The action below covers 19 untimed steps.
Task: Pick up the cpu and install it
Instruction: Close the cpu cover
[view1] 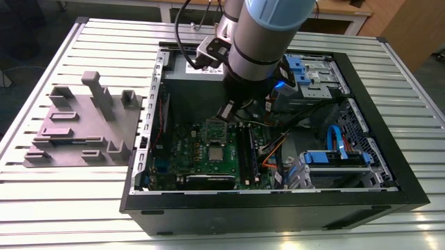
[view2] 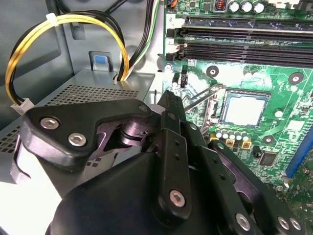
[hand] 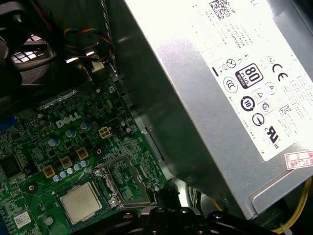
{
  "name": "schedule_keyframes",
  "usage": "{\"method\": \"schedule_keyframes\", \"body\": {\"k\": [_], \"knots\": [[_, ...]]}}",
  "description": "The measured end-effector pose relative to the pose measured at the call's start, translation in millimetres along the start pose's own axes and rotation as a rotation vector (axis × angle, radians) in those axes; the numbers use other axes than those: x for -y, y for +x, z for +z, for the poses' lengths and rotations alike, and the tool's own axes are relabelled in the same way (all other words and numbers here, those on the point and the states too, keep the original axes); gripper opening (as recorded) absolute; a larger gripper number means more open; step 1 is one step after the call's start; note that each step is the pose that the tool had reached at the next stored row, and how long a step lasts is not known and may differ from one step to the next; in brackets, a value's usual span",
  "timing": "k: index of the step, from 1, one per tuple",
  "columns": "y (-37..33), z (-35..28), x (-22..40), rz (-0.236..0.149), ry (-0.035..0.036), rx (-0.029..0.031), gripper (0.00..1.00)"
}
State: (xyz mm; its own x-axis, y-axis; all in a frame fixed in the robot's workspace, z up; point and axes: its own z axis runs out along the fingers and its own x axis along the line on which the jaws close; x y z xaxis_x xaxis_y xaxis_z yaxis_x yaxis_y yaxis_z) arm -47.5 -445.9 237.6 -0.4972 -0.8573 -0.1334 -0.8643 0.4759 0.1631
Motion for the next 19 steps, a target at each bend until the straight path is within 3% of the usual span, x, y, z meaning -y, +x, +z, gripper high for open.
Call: {"method": "schedule_keyframes", "body": {"k": [15, 19], "knots": [[0.1, -3.0, -1.3, -0.008, -0.001, -0.0014, 0.11], [1.4, -3.3, -0.6, -0.009, 0.0013, -0.0064, 0.11]]}}
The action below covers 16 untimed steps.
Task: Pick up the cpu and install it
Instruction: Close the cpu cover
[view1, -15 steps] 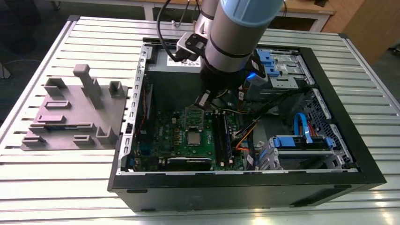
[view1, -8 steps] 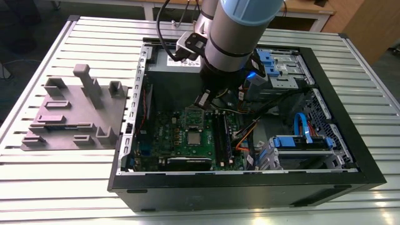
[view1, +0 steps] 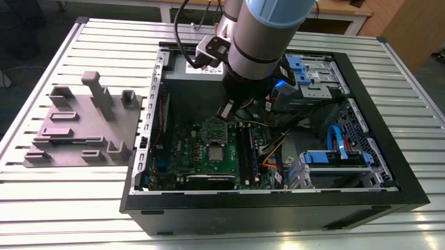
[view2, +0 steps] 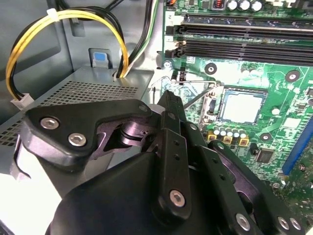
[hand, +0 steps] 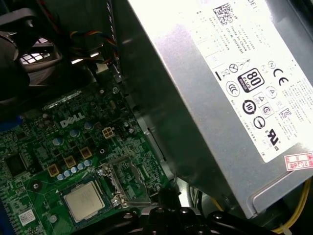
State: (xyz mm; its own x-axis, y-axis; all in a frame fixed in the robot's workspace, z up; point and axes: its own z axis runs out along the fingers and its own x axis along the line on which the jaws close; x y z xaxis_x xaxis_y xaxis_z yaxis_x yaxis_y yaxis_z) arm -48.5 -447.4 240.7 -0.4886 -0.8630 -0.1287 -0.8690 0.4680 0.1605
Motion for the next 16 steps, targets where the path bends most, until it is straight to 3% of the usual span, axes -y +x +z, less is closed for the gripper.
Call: {"method": "schedule_keyframes", "body": {"k": [3, 16], "knots": [[1.8, -0.4, 0.8, -0.002, 0.0018, -0.0042, 0.11], [3.5, -2.7, 1.0, -0.021, -0.0005, -0.0075, 0.11]]}}
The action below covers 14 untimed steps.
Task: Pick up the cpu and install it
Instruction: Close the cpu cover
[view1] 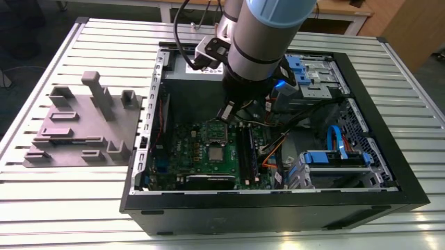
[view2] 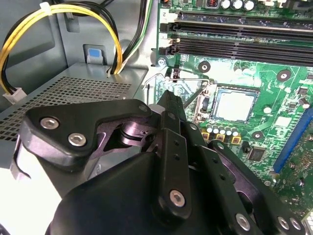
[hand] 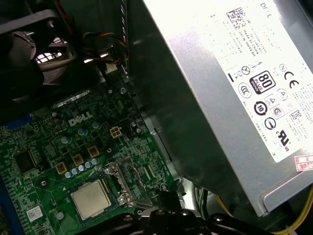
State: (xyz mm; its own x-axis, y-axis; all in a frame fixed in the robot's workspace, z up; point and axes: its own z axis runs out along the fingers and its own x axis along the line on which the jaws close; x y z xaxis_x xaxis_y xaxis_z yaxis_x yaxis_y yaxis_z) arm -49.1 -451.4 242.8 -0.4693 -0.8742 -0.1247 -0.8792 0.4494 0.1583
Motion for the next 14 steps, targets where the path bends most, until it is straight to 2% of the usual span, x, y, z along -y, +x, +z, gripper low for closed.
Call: {"method": "schedule_keyframes", "body": {"k": [14], "knots": [[3.6, -0.9, 1.8, 0.0, 0.0, -0.0003, 0.11]]}}
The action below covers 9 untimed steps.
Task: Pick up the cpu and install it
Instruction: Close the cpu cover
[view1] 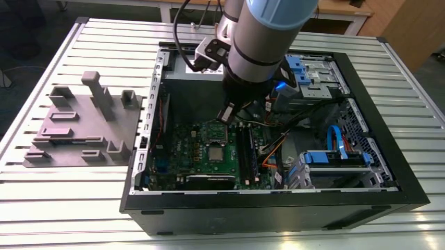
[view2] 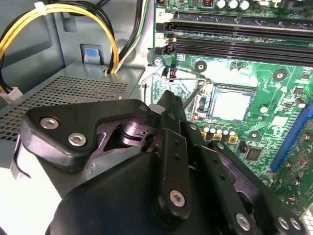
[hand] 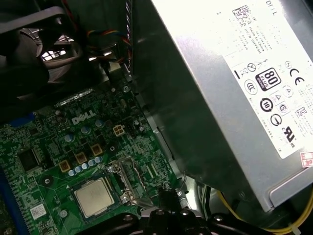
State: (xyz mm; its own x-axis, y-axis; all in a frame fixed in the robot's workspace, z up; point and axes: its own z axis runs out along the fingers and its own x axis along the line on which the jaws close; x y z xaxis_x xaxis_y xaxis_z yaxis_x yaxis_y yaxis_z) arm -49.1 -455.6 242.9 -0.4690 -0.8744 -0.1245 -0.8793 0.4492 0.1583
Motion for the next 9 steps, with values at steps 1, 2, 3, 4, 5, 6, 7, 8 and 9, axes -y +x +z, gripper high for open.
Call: {"method": "schedule_keyframes", "body": {"k": [1, 2, 3, 4, 5, 6, 7, 8, 9], "knots": [[0.6, -0.2, 0.3, 0.0, 0.0, -0.0001, 0.11], [1.2, -0.3, 0.6, 0.0, 0.0, -0.0001, 0.11], [1.9, -0.4, 1.0, 0.0, 0.0, 0.0, 0.11], [2.5, -0.5, 1.2, 0.0, 0.0, 0.0, 0.11], [3.0, -0.7, 1.5, 0.0, 0.0, -0.0001, 0.11], [3.5, -0.7, 1.7, 0.0, 0.0, -0.0002, 0.11], [3.9, -0.8, 1.8, -0.001, -0.0001, -0.0002, 0.11], [4.2, -0.8, 1.8, -0.002, -0.0001, -0.0003, 0.11], [4.2, -0.8, 1.8, -0.003, -0.0003, -0.0003, 0.11]]}}
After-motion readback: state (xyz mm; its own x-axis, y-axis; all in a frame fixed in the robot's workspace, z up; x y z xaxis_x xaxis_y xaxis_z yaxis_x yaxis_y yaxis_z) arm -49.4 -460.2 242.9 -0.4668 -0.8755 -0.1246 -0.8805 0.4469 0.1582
